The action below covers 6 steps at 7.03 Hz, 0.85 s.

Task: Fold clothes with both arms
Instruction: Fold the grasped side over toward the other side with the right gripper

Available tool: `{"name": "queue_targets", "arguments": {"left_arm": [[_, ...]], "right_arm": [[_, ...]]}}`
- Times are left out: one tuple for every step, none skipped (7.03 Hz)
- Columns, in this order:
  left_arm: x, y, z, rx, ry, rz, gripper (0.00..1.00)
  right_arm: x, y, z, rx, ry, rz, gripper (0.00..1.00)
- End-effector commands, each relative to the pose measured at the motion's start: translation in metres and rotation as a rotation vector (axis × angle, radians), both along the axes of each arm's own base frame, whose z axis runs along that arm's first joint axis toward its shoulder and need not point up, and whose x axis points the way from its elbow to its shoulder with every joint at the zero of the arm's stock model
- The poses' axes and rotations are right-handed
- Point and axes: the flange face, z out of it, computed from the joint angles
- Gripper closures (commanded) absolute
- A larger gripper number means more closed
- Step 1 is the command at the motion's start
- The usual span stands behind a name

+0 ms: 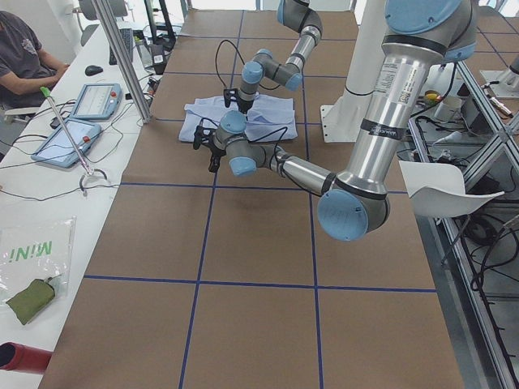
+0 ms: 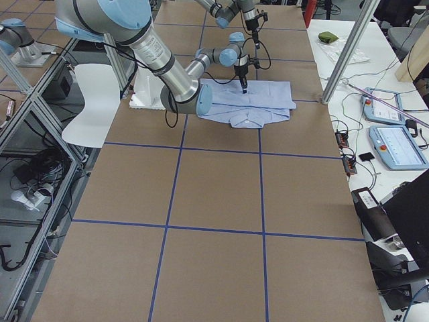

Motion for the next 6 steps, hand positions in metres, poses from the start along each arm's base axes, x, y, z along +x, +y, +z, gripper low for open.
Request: {"name": "queue_targets", "arguments": {"left_arm": [[0.000,-0.001,-0.002,0.001,0.002,0.000,0.00],[0.001,-0.001,-0.003,0.002,0.005,-0.001,0.00],[0.001,-0.001,-0.007,0.006,0.009,-0.002,0.00],[0.001,-0.001,-0.011,0.007,0.015,-0.004,0.00],[0.002,-0.003,-0.014,0.006,0.020,-0.005,0.00],[0.003,-0.003,-0.018,0.011,0.023,-0.005,0.00]], "right_arm": [[0.042,-0.002,0.011,0.005,-0.043,0.017,1.00],[0.086,-0.001,0.031,-0.014,-0.091,0.016,1.00],[0.130,0.005,0.057,-0.024,-0.117,0.025,1.00],[0.160,0.005,0.078,-0.042,-0.124,0.036,1.00],[0.187,-0.002,0.098,-0.072,-0.123,0.051,1.00],[0.202,-0.002,0.124,-0.092,-0.099,0.062,1.00]]}}
